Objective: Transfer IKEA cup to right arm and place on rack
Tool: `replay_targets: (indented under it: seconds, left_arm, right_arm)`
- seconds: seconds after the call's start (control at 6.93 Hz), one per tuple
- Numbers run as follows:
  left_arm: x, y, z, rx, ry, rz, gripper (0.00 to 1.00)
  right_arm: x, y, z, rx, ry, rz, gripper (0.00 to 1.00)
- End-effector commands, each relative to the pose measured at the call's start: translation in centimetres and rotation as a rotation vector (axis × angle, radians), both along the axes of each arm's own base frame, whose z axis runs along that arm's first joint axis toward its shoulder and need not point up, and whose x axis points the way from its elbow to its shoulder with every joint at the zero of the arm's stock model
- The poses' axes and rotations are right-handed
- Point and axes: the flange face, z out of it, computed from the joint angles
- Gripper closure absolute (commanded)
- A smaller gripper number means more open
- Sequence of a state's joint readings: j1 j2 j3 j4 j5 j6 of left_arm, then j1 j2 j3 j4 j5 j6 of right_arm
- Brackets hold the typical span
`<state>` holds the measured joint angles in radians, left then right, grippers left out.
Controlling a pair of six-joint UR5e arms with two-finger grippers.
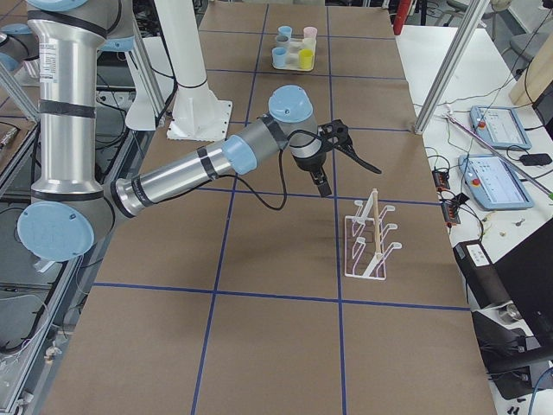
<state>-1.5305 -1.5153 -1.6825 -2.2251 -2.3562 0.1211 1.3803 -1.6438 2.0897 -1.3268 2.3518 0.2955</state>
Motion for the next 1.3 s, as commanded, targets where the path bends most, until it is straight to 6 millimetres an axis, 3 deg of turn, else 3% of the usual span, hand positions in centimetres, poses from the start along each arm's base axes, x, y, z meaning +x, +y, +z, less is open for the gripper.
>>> replay_targets:
  seconds: [0.0, 0.29, 0.43, 0.58, 0.72, 1.01, 1.15]
  left_arm:
    - [3.9, 0.3, 6.4, -0.054, 0.073, -0.010, 0.00]
    - [8.8, 1.7, 10.5, -0.097, 0.160, -0.039, 0.00]
    - [10.3, 1.8, 11.9, -0.094, 0.137, -0.075, 0.00]
    - [12.1, 2.2, 12.2, -0.126, 0.152, -0.066, 0.00]
    - [13.3, 2.4, 12.5, -0.128, 0.148, -0.069, 0.00]
    - [13.8, 2.6, 13.6, -0.116, 0.128, -0.085, 0.01]
    - [13.8, 2.8, 13.4, -0.097, 0.138, -0.082, 0.16]
  right_arm:
    - [-6.4, 1.2, -3.0, -0.008, -0.010, 0.016, 0.01]
    - [-10.0, 2.3, -5.5, -0.027, -0.040, 0.010, 0.01]
    - [-10.2, 2.4, -5.5, -0.027, -0.038, 0.008, 0.01]
    - [-10.3, 2.4, -5.5, -0.027, -0.038, 0.006, 0.00]
    - [-10.3, 2.4, -5.5, -0.027, -0.038, 0.006, 0.00]
    - [-10.3, 2.4, -5.5, -0.027, -0.038, 0.006, 0.00]
    - [-10.3, 2.4, -5.5, -0.027, -0.038, 0.006, 0.00]
